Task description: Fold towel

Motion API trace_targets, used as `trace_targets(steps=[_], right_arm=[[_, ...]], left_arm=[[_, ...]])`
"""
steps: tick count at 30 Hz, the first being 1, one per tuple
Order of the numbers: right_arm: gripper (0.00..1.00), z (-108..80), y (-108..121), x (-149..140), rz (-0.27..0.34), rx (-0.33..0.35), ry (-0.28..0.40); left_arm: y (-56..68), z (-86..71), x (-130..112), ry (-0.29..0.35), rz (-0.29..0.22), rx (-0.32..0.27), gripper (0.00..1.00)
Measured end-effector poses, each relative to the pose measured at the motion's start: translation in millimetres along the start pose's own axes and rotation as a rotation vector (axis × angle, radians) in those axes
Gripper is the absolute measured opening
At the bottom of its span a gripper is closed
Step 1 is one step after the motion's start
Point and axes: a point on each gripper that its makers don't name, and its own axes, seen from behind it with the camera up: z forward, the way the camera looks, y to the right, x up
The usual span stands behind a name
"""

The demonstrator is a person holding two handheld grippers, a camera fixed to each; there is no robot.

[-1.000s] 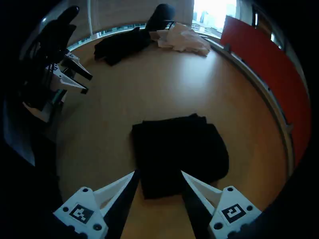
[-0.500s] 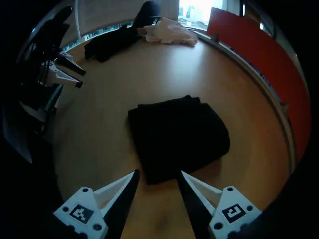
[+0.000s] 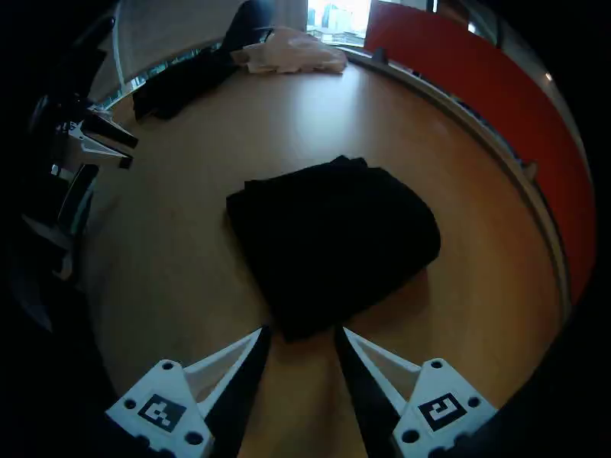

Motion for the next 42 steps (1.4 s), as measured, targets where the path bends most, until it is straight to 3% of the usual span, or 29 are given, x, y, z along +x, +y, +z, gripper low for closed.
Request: trace_targets(steps=[8, 21, 32, 42], right_arm=[[0.5, 0.1, -3.2, -1.8, 0.062, -0.028, 0.01], [0.1, -0.1, -2.3, -4.1, 0.098, -0.032, 0.018], [0.06, -4.9, 6.8, 0.9, 0.114, -0.041, 0.042], [0.06, -32.1, 24.2, 29.8, 0.088, -0.045, 0.068]], left_arm=[[1.4, 0.7, 0.0, -0.001, 0.002, -0.003, 0.98], [2.4, 0.8, -0.1, -0.002, 0.0, -0.003, 0.98], [4.7, 1.6, -0.2, -0.004, 0.003, -0.009, 0.98], [7.8, 2.7, 3.7, 0.003, 0.015, -0.019, 0.98]])
